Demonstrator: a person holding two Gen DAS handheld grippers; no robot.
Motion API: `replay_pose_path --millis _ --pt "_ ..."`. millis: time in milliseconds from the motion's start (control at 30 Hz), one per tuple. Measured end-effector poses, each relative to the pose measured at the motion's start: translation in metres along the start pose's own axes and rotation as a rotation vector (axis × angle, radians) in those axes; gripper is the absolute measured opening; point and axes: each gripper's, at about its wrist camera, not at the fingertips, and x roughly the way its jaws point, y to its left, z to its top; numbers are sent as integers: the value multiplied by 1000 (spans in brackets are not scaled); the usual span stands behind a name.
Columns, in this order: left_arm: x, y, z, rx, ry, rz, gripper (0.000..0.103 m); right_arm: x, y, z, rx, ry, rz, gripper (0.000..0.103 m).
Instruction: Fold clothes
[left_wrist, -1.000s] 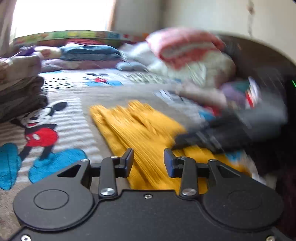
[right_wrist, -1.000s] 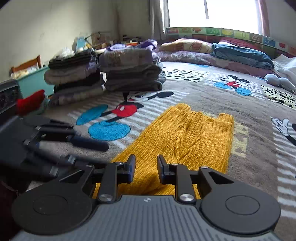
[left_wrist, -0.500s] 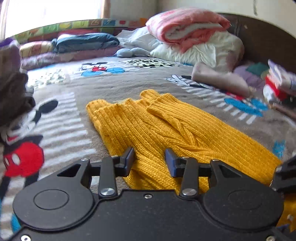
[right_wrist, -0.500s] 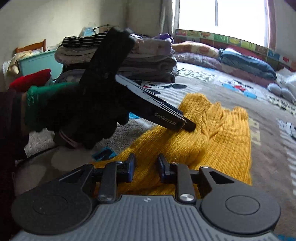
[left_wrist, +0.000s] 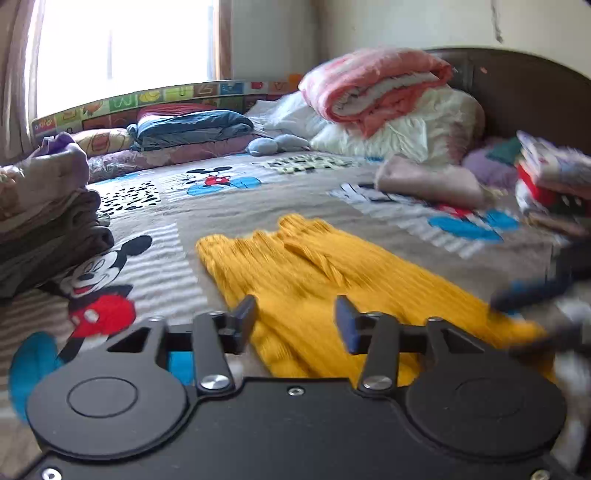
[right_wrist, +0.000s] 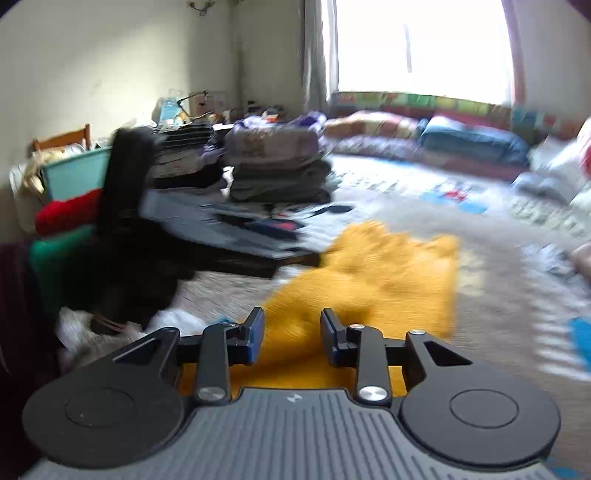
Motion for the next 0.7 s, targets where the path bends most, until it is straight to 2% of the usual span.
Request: replay_pose_path --millis 167,300,400,500,567,700 --pt "-43 -21 -15 36 -11 45 61 -56 -2 -38 -169 -7 -125 41" --pt "-74 -37 -27 57 -16 51 66 -76 1 -61 -266 25 -168 46" --pt "-91 -51 -40 127 8 57 67 -79 9 -63 -326 22 -168 49" --pt "-105 -65 -54 197 39 64 69 -73 18 -69 -391 60 -145 53" --pt "-104 -75 -65 265 71 77 70 -68 24 -72 -429 97 -141 53" --pt "-92 -95 -79 433 113 121 69 -57 26 -77 -462 158 -197 57"
